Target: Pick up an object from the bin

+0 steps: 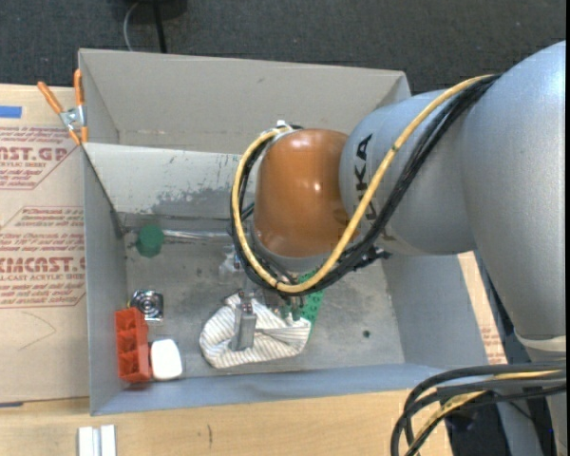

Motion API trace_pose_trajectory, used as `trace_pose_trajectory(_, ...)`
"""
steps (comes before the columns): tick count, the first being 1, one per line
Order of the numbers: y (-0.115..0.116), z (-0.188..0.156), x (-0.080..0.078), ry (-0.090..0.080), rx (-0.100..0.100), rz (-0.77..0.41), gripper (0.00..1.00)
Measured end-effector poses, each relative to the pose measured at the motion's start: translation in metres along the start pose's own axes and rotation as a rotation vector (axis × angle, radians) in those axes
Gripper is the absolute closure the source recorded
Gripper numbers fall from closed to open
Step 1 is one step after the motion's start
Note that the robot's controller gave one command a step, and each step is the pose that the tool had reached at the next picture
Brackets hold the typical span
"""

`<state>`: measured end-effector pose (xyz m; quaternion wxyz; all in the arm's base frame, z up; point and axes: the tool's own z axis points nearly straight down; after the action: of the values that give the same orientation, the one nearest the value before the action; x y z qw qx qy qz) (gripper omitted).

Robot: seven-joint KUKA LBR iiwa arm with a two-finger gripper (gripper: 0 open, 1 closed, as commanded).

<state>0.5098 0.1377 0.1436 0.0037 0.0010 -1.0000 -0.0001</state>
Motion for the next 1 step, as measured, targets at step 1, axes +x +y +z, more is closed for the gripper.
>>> trace_pose_trajectory(1,-0.0004,-0.0041,-0.0019,-0.007,-0.001,0.001,0.0)
